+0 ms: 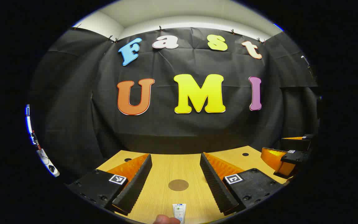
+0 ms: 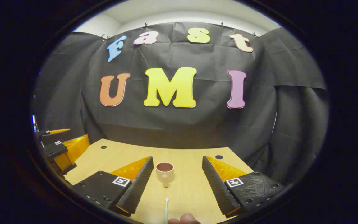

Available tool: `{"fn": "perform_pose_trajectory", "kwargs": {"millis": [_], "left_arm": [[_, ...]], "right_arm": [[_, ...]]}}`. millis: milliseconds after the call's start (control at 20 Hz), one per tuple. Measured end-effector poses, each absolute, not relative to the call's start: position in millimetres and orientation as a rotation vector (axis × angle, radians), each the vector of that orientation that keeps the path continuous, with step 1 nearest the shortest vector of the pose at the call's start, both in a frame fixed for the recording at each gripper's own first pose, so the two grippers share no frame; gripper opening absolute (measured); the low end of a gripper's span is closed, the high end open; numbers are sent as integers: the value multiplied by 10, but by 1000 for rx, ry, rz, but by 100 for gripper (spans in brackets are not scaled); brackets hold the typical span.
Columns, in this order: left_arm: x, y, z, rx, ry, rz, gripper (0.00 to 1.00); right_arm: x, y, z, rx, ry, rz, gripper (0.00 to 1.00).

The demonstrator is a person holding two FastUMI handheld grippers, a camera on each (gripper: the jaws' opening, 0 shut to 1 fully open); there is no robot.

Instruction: Put the toothbrush and toothpaste on the desktop into the cup, then pick up the cup and place it on the coaster on the desktop.

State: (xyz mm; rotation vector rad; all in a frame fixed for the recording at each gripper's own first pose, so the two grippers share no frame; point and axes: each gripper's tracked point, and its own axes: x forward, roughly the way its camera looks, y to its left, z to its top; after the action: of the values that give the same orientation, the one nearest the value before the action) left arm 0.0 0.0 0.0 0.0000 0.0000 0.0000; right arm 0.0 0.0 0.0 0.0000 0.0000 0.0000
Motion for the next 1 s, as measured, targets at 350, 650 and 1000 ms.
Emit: {"fn": "perform_pose_trajectory", "kwargs": {"millis": [350,650,1000], "left_arm": [[27,-73,27,3,-5,-16,99],[37,-113,-2,4,3,-25,99],[2,-25,-100,7,25,-6,99]], "right_arm": [[38,-50,19,13,15,-6,97],[41,-101,-10,23,28,-14,98],[57,23,-153,9,67,18,95]]}}
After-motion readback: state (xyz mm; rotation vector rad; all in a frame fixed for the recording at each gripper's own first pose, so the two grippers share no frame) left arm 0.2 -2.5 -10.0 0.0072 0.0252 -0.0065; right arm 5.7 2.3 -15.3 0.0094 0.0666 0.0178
